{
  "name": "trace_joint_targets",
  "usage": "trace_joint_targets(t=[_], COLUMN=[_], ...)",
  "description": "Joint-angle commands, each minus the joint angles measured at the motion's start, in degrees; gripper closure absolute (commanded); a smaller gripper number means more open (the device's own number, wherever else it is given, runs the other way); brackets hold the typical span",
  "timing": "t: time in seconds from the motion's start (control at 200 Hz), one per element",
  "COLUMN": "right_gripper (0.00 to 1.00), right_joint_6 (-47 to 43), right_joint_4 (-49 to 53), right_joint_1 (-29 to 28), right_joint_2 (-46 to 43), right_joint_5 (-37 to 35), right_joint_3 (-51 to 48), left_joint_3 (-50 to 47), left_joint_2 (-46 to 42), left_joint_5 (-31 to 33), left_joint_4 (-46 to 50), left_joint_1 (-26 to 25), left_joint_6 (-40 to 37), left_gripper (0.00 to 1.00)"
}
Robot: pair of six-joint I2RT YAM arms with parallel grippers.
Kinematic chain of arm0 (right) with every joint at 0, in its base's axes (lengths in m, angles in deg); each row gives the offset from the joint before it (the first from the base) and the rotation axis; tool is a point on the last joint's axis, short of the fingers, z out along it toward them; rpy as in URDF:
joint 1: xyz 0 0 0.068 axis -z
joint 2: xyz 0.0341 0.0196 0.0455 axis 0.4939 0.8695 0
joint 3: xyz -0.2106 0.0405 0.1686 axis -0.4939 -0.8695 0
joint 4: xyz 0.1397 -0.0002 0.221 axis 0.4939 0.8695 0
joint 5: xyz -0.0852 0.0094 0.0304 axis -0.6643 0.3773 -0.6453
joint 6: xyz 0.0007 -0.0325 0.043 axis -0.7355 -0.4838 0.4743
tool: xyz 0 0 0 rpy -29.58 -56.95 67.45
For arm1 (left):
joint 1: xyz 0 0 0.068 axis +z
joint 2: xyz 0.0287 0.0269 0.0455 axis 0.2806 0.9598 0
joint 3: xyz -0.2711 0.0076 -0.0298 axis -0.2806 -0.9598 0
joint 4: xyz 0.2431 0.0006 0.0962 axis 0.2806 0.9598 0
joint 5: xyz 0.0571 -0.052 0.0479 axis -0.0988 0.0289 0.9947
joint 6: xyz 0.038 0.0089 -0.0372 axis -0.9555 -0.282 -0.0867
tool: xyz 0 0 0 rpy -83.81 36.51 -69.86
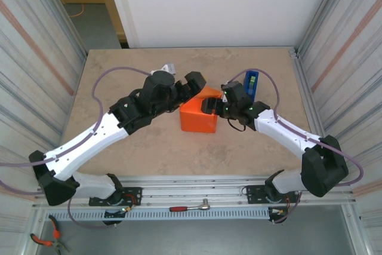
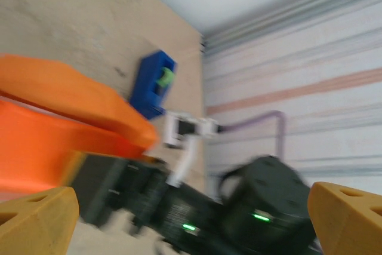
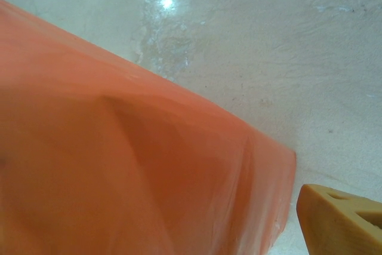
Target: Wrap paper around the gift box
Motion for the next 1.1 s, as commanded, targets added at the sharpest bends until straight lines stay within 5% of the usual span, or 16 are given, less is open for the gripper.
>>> trace_joint_targets(t=[0.0, 0.2, 0.386, 1.097], right_gripper=[0.11, 0.12, 0.13, 0.14], right_joint_6=[-0.22, -0.8, -1.17, -1.52], right_joint_4=[0.69, -0.28, -0.44, 0.28], right_joint_1=[0.31, 0.94, 0.98, 0.71], right_joint_2=[1.39, 2.36, 2.81, 1.31], right_joint_5=[-0.75, 0.07, 0.17, 0.66], right_joint_3=[-1.58, -2.39, -2.95, -2.6], left_joint_3=[-9.07, -22.61, -24.06, -22.22], left_joint_2=[-5.71, -9.37, -4.08, 13.55], left_joint_5=[1.12, -9.04, -14.42, 0.48], left_joint_4=[-12.05, -22.66, -22.86, -32.08], left_joint_1=[3.35, 12.12, 12.77, 8.74], left_joint_6=[-13.84, -28.55, -43.16, -53.48], left_gripper=[0.01, 0.02, 0.1, 0.14])
